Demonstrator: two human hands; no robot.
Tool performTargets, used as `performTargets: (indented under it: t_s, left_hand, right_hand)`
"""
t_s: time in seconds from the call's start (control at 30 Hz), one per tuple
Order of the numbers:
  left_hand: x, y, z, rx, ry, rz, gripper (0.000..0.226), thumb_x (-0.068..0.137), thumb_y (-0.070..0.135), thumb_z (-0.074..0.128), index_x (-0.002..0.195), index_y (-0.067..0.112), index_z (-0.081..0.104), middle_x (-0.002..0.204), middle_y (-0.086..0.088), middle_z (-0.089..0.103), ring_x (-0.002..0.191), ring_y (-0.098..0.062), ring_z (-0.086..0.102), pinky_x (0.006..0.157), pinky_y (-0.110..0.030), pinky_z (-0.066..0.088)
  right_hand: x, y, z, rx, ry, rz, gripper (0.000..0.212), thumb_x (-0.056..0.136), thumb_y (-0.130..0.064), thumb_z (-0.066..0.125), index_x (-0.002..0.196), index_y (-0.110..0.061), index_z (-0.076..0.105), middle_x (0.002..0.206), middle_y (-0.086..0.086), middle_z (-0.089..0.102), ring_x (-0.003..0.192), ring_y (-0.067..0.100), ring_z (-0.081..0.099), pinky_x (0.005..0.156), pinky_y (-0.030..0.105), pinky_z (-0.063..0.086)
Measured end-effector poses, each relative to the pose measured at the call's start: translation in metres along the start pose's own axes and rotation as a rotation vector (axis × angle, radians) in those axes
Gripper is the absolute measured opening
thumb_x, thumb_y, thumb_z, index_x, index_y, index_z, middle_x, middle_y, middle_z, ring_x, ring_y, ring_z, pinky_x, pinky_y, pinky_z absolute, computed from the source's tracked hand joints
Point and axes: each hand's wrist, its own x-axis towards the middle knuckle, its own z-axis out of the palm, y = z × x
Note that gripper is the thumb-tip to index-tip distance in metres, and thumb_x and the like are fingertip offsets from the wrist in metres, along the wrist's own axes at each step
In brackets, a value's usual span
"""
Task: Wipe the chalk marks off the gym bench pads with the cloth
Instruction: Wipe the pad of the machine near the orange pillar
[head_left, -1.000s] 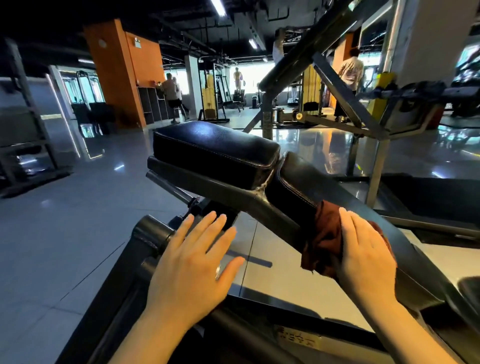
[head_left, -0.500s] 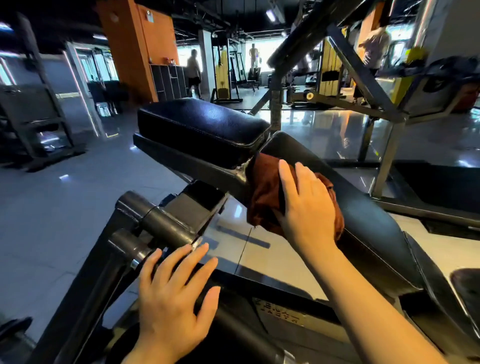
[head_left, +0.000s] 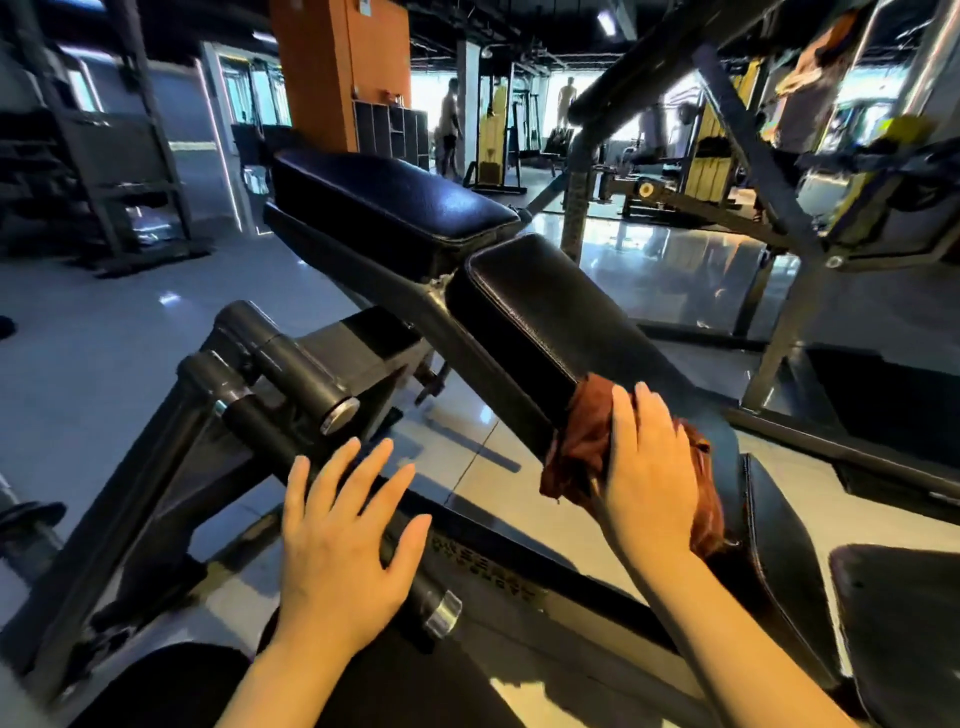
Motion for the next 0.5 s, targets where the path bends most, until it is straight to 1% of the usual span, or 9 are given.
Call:
performTargets:
  t_s: [0.1,0.17,0.23,0.3,0.37,0.43,0.5]
  left_hand:
    - [-0.005,0.013,-0.001,0.084,-0.063,-0.09,0.06,0.092,0.052,0.036,0.135,0.016,0.056,0.144,-0.01,0.048,0.141,-0.028,0.027,0.12,-0.041,-0.004]
    - [-0.01,0.021,0.0,0.119,-0.069,-0.146,0.064,0.091,0.052,0.035,0.144,0.017,0.044,0.151,-0.011,0.039,0.146,-0.027,0.016,0.12,-0.037,-0.007]
    - [-0.017,0.028,0.002,0.134,-0.058,-0.216,0.068,0.09,0.056,0.031,0.147,0.018,0.038,0.156,-0.009,0.028,0.149,-0.023,0.004,0.12,-0.037,-0.007]
    - [-0.025,0.036,0.006,0.134,-0.058,-0.282,0.072,0.089,0.059,0.026,0.148,0.02,0.035,0.16,-0.007,0.017,0.148,-0.019,-0.005,0.119,-0.042,0.001]
    - [-0.03,0.044,0.007,0.128,-0.081,-0.331,0.074,0.09,0.062,0.023,0.149,0.019,0.028,0.161,-0.005,0.003,0.148,-0.016,-0.012,0.117,-0.044,0.004]
    - [-0.033,0.05,0.005,0.123,-0.13,-0.385,0.073,0.096,0.065,0.025,0.152,0.019,0.021,0.16,-0.001,-0.013,0.146,-0.016,-0.019,0.119,-0.043,0.006]
    - [-0.035,0.058,0.004,0.122,-0.18,-0.44,0.074,0.092,0.062,0.024,0.153,0.022,0.017,0.156,0.002,-0.025,0.144,-0.016,-0.026,0.121,-0.044,0.011]
  right_hand:
    - [0.049,-0.045,0.005,0.062,0.026,-0.117,0.071,0.085,-0.019,0.072,0.145,-0.005,0.036,0.149,0.024,0.037,0.138,0.04,0.035,0.111,0.056,0.033]
    - [0.076,-0.07,0.004,0.099,-0.016,-0.191,0.07,0.091,-0.024,0.064,0.149,-0.009,0.028,0.154,0.022,0.028,0.143,0.038,0.026,0.114,0.054,0.025]
    - [0.084,-0.073,0.004,0.112,-0.054,-0.254,0.075,0.091,-0.028,0.064,0.151,-0.01,0.022,0.155,0.022,0.024,0.144,0.038,0.022,0.115,0.053,0.022]
    - [0.074,-0.053,0.002,0.064,-0.051,-0.318,0.089,0.084,-0.031,0.073,0.152,-0.012,0.019,0.154,0.023,0.027,0.141,0.039,0.026,0.113,0.054,0.028]
    - [0.049,-0.021,0.0,0.046,-0.078,-0.348,0.1,0.075,-0.031,0.081,0.151,-0.014,0.018,0.152,0.022,0.03,0.139,0.039,0.031,0.11,0.055,0.035]
    - [0.019,0.015,-0.003,0.071,-0.105,-0.366,0.102,0.073,-0.028,0.084,0.151,-0.013,0.021,0.153,0.021,0.03,0.138,0.039,0.032,0.109,0.055,0.036]
    - [-0.007,0.051,-0.006,0.078,-0.1,-0.347,0.098,0.072,-0.02,0.084,0.151,-0.01,0.028,0.153,0.021,0.032,0.138,0.039,0.035,0.111,0.054,0.034]
